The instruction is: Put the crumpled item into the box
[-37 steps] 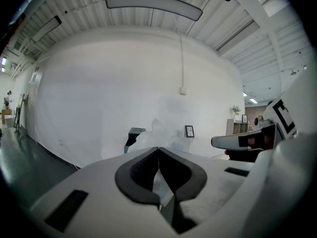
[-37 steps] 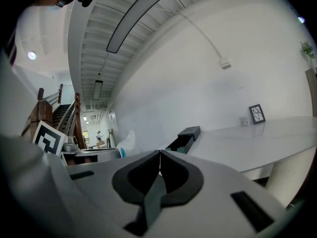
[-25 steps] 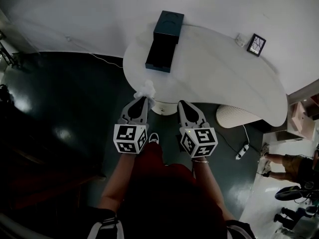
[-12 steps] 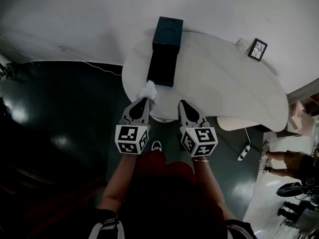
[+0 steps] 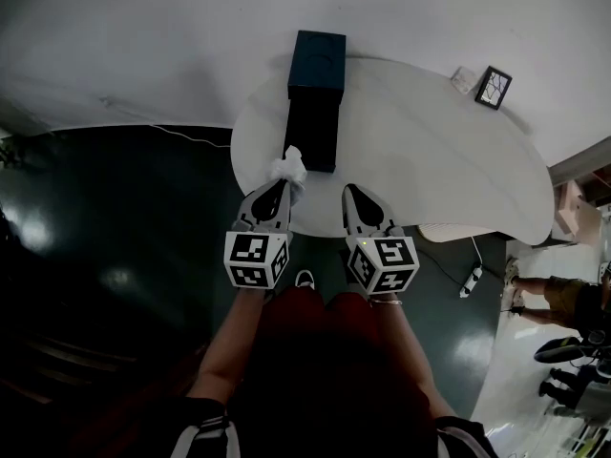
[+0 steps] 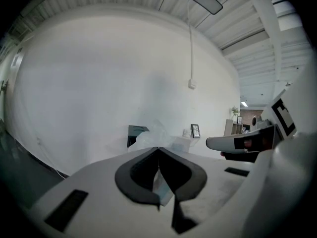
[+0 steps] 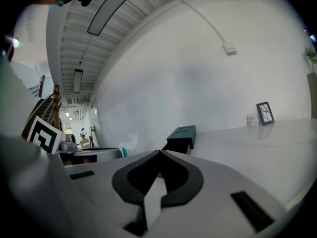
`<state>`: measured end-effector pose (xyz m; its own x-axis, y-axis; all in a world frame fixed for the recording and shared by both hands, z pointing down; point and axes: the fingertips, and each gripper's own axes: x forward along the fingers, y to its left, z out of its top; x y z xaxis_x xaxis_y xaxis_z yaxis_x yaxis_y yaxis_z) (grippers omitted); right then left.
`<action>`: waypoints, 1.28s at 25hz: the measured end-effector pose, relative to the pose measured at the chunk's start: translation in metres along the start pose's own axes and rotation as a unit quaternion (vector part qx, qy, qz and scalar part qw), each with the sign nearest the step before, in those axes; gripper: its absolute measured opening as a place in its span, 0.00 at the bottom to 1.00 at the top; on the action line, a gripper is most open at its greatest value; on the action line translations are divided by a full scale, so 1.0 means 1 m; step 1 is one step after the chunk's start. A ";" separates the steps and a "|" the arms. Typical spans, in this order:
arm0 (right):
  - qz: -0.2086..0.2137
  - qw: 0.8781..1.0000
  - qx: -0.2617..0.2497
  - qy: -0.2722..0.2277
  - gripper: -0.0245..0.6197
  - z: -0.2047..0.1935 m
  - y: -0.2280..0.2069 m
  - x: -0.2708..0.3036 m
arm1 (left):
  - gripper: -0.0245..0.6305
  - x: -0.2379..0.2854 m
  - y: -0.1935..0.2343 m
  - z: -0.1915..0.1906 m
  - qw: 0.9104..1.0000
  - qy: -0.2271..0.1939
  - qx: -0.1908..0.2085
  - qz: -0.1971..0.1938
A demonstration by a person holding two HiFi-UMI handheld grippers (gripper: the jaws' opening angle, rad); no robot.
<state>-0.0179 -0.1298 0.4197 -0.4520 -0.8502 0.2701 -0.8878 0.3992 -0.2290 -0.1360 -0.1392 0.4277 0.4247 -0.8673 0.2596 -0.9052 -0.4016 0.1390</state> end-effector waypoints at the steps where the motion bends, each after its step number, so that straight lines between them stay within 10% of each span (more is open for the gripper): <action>1: -0.002 1.000 0.000 0.001 0.06 0.000 -0.001 0.002 | 0.07 0.004 0.001 0.001 1.000 0.001 0.001 -0.002; 32: -0.015 0.999 0.022 0.028 0.06 0.010 -0.079 0.084 | 0.07 0.145 0.019 0.009 0.998 0.056 0.023 -0.015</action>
<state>0.0148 -0.2363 0.4512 -0.4306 -0.8401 0.3299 -0.8969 0.3575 -0.2604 -0.0916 -0.2753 0.4594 0.4489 -0.8170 0.3620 -0.8905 -0.4426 0.1052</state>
